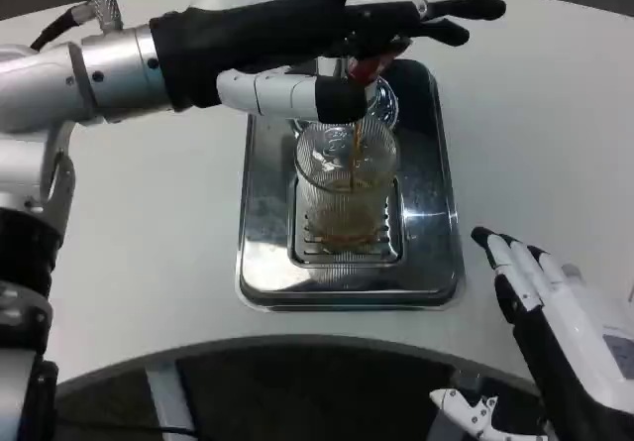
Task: Grasp the cup under the faucet to collect the drink, then remove the cup.
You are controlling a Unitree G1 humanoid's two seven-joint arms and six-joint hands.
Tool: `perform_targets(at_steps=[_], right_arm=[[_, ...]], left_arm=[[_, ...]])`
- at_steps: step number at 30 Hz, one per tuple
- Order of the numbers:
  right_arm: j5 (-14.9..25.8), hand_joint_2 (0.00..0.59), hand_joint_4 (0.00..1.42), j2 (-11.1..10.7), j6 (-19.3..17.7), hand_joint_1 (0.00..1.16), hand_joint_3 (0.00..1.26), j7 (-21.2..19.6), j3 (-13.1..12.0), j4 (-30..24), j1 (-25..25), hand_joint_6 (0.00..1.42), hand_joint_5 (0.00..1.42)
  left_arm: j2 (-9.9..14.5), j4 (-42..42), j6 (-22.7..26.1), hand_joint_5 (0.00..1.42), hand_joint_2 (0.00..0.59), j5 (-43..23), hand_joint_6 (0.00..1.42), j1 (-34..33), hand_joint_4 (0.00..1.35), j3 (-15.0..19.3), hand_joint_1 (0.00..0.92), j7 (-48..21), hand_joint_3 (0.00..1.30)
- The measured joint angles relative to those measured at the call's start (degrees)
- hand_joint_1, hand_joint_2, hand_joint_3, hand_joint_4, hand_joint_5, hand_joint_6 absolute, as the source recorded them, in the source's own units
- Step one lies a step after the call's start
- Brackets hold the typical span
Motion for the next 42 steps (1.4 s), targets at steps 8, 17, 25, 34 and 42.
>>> perform_targets(at_steps=[8,17,25,34,42], right_arm=[[5.37,0.266,0.0,-0.44,1.34,0.6,0.0,-5.55,-0.94,7.0,-7.61,0.06,0.0],[7.56,0.253,0.0,-0.88,3.24,0.59,0.0,-9.3,-0.44,12.2,-13.33,0.02,0.0],[9.56,0.245,0.0,-1.23,4.69,0.59,0.0,-11.32,1.17,18.05,-18.21,0.0,0.0],[12.26,0.236,0.0,-2.44,6.08,0.59,0.0,-12.94,2.08,22.37,-22.96,0.0,0.0],[14.36,0.222,0.0,-2.89,7.46,0.56,0.0,-14.1,2.98,25.4,-27.29,0.0,0.0]], left_arm=[[0.76,0.3,-0.9,0.07,0.028,0.51,0.0,-0.04,0.0,-0.03,0.0,0.07,0.09],[1.48,0.35,-0.96,0.07,0.028,0.64,0.0,-0.03,0.0,-0.03,0.0,0.17,0.09],[1.64,0.38,-1.02,0.07,0.028,0.72,0.0,-0.02,0.0,-0.03,0.0,0.29,0.09],[1.83,0.39,-1.22,0.07,0.028,0.75,0.0,0.07,0.0,-0.03,0.0,0.43,0.09],[2.04,0.39,-1.55,0.06,0.028,0.68,0.0,0.45,0.0,-0.01,0.0,0.57,0.09]])
